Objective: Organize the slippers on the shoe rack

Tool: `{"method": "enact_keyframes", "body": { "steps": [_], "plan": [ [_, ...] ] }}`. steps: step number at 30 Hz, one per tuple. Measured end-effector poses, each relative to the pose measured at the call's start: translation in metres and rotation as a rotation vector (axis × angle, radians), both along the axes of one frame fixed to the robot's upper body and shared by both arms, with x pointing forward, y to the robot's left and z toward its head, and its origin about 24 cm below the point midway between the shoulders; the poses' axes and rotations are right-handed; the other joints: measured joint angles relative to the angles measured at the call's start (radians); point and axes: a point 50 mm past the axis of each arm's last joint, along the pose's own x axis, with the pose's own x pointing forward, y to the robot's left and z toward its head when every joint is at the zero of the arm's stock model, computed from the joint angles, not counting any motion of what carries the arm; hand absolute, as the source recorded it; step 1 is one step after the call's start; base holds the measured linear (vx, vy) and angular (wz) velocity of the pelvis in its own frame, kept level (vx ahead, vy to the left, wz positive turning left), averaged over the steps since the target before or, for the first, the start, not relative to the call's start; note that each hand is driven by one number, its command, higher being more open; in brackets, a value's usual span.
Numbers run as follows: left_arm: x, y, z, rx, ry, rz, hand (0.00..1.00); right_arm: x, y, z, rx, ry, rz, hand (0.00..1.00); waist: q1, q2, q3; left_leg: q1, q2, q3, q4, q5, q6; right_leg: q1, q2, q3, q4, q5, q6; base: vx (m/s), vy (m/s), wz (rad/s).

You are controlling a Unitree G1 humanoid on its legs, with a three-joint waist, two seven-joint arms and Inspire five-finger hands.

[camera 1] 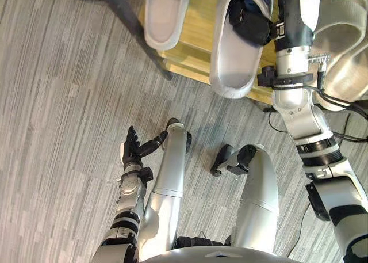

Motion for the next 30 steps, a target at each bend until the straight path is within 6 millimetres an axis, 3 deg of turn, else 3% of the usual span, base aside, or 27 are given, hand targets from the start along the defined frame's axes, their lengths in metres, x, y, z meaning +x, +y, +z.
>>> {"method": "enact_keyframes", "body": {
  "steps": [14,15,30],
  "plan": [
    [-0.001,-0.003,-0.003,0.026,0.023,-0.009,1.00,0.021,0.002,0.029,-0.030,-0.046,-0.114,0.00,0.031,0.000,0.000,-0.057,-0.015,-0.017,0.011,0.005,-0.009,-0.045,-0.014,-0.020,0.024,-0.016,-0.005,0.04,-0.028,0.05],
    [-0.001,-0.005,-0.003,0.029,0.022,-0.014,1.00,0.023,0.000,0.031,-0.023,-0.053,-0.127,1.00,0.031,0.000,0.000,-0.060,-0.024,-0.017,0.011,0.006,-0.012,-0.049,-0.023,-0.019,0.032,-0.022,-0.008,0.04,-0.029,0.20],
    [-0.001,-0.010,-0.004,0.041,0.031,-0.018,1.00,0.032,0.004,0.030,0.092,-0.026,-0.164,1.00,0.038,0.000,-0.007,-0.061,-0.029,-0.020,0.014,0.009,-0.017,-0.049,-0.030,-0.022,0.045,-0.033,-0.010,0.03,-0.016,0.03]
  ]
}}
